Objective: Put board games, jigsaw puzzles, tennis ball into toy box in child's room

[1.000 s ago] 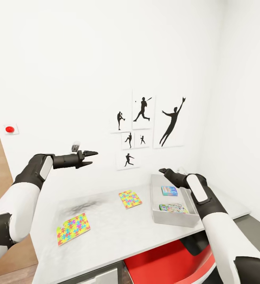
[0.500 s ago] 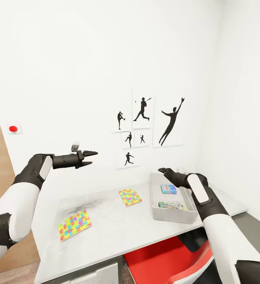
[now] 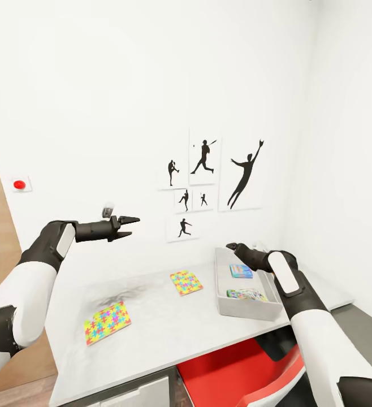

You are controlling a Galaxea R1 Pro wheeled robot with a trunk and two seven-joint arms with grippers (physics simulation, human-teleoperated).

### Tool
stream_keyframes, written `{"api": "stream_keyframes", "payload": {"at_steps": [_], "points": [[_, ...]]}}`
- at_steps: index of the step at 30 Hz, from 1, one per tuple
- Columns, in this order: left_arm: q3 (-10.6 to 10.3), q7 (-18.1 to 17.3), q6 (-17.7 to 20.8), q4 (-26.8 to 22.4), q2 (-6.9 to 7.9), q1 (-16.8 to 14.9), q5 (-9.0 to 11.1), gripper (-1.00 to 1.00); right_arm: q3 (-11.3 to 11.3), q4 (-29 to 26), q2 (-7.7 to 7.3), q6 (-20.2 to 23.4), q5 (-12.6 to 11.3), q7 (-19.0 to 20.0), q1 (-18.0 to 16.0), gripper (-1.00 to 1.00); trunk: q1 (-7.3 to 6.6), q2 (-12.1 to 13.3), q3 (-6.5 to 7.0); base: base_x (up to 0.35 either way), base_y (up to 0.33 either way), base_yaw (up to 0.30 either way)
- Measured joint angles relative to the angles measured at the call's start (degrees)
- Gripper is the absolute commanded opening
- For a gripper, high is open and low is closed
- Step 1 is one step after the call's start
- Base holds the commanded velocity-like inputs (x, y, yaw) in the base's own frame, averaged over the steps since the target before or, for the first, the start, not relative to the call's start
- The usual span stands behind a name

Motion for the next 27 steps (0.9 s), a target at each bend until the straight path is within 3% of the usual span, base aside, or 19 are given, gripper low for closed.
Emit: {"api": "stream_keyframes", "payload": {"at_steps": [8, 17, 27], "points": [[-0.01, 0.04, -0.03, 0.03, 0.49, 0.07, 0.01, 1.0, 0.02, -0.05, 0.0, 0.09, -0.04, 0.04, 0.73, 1.0, 0.01, 0.01, 0.28, -0.01, 0.0, 0.0], [-0.01, 0.07, -0.08, 0.01, 1.19, 0.12, -0.01, 1.0, 0.02, -0.05, 0.0, 0.19, -0.05, 0.04, 0.87, 1.0, 0.02, 0.0, 0.3, -0.226, 0.0, 0.0], [0.0, 0.07, -0.1, 0.0, 1.23, 0.16, -0.11, 1.0, 0.01, -0.05, 0.08, 0.26, -0.12, 0.05, 0.88, 1.0, 0.0, 0.01, -0.05, -0.052, 0.0, 0.0]]}}
